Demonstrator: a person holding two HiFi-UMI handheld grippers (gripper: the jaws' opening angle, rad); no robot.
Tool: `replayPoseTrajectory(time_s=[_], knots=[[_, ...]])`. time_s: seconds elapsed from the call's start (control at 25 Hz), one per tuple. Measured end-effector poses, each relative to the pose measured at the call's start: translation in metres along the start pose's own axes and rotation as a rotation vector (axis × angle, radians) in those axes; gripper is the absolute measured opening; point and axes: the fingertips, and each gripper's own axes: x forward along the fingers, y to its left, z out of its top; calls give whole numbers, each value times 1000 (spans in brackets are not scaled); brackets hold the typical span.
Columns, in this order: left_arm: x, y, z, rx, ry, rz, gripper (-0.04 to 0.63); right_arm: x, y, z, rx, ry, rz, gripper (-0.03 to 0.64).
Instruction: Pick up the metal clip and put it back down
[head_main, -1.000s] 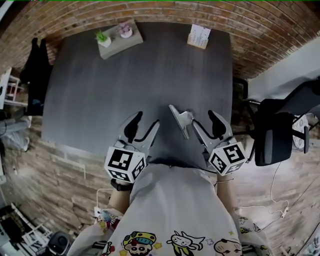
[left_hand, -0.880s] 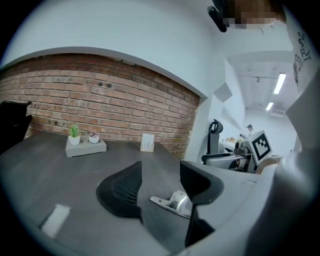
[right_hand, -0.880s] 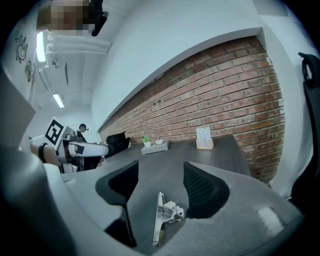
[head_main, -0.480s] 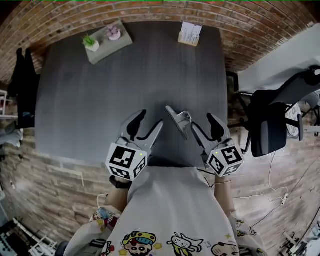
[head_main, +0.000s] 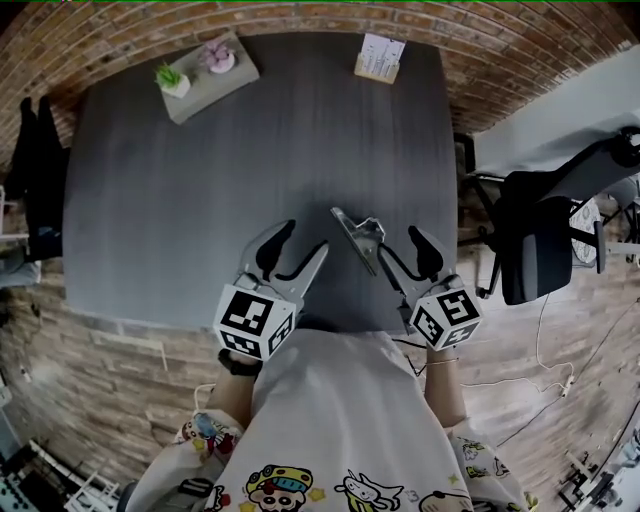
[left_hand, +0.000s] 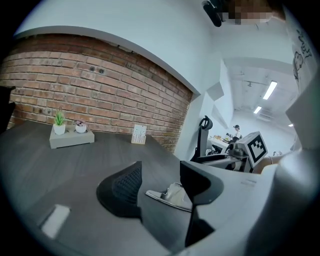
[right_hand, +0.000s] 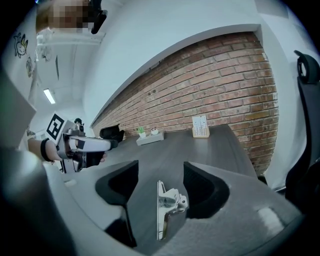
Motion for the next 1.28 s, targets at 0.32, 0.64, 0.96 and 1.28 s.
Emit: replayPoseTrajectory(time_s=[0.32, 0.64, 0.96, 1.28], knots=[[7, -1, -19, -19, 39, -25, 245, 16, -3, -30, 14, 82, 10, 278], [15, -1, -39, -34, 66, -41, 244, 35, -13, -63, 36, 159, 17, 278], [26, -4, -54, -46, 87, -47, 241, 51, -23, -83, 70, 212, 40, 278], [31, -4, -64, -64, 102, -40, 236, 65, -19, -96, 68, 276, 95, 278]])
